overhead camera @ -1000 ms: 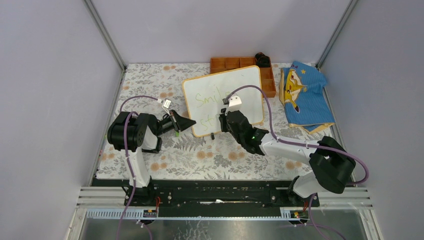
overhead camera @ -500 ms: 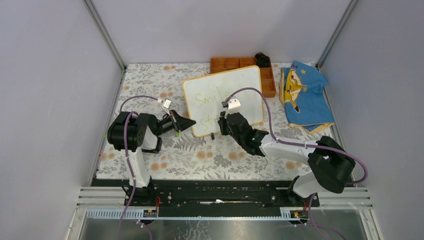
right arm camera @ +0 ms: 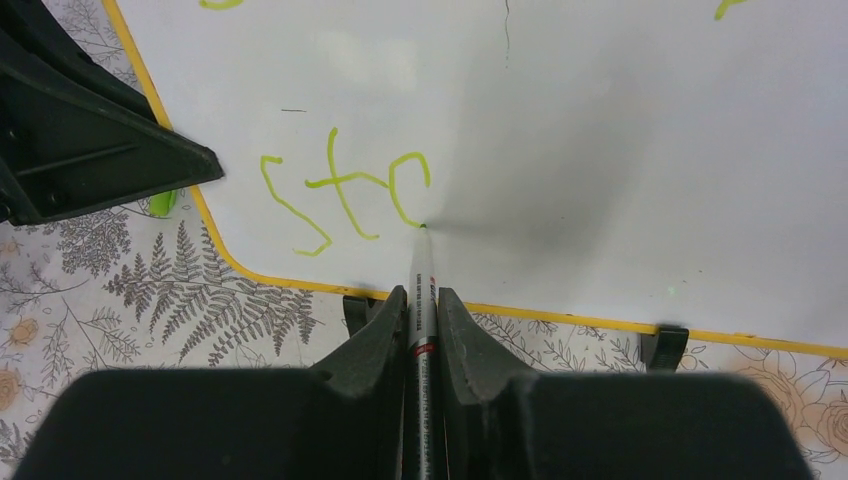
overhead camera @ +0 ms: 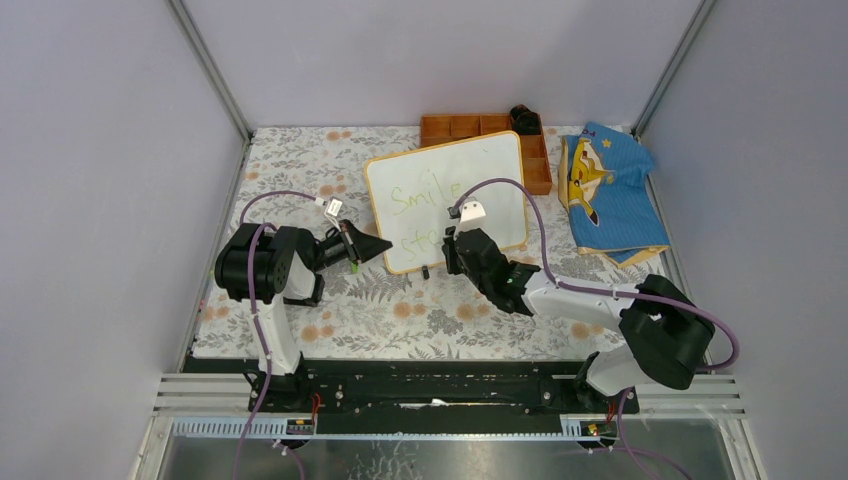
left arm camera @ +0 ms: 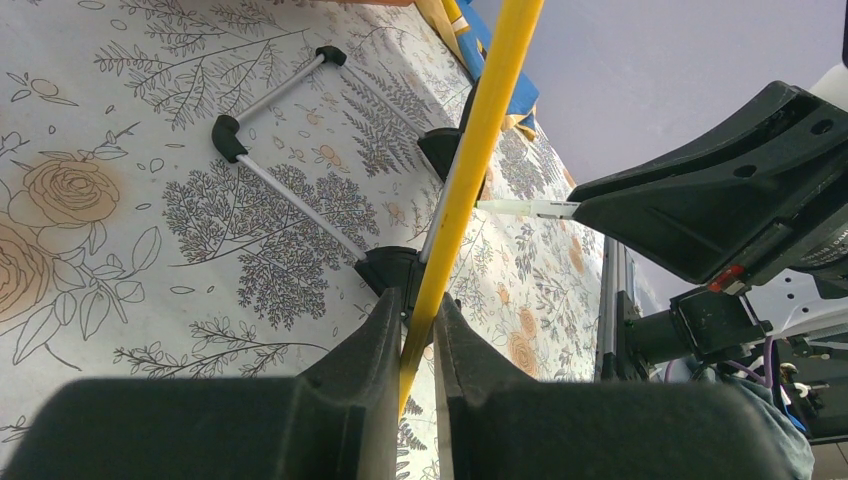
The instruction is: Write a sentence on the whiteboard
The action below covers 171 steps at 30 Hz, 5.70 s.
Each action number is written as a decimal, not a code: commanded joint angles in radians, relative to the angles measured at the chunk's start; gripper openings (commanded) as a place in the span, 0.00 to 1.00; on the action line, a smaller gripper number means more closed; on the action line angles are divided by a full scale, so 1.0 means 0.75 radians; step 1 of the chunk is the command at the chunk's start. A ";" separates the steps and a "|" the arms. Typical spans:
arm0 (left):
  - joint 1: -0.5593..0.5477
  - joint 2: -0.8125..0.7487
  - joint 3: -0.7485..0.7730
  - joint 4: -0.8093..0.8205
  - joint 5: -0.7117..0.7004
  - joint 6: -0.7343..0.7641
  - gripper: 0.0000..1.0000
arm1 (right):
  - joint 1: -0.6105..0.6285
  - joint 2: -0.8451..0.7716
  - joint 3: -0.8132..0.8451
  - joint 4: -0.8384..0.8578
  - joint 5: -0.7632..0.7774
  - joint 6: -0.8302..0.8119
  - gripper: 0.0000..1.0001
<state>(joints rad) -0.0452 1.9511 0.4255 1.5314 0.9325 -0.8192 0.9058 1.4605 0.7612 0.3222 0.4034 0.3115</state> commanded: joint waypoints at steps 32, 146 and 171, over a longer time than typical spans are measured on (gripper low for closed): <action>-0.007 0.015 0.007 -0.117 -0.053 0.039 0.00 | -0.032 -0.007 0.050 0.010 0.074 -0.032 0.00; -0.011 0.013 0.012 -0.134 -0.055 0.047 0.00 | -0.049 -0.045 -0.071 0.036 -0.083 0.131 0.00; -0.015 0.009 0.011 -0.148 -0.059 0.055 0.00 | -0.175 -0.689 -0.268 0.004 0.254 0.045 0.00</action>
<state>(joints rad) -0.0521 1.9511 0.4320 1.5211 0.9234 -0.8047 0.7792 0.9211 0.5762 0.2798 0.5438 0.3634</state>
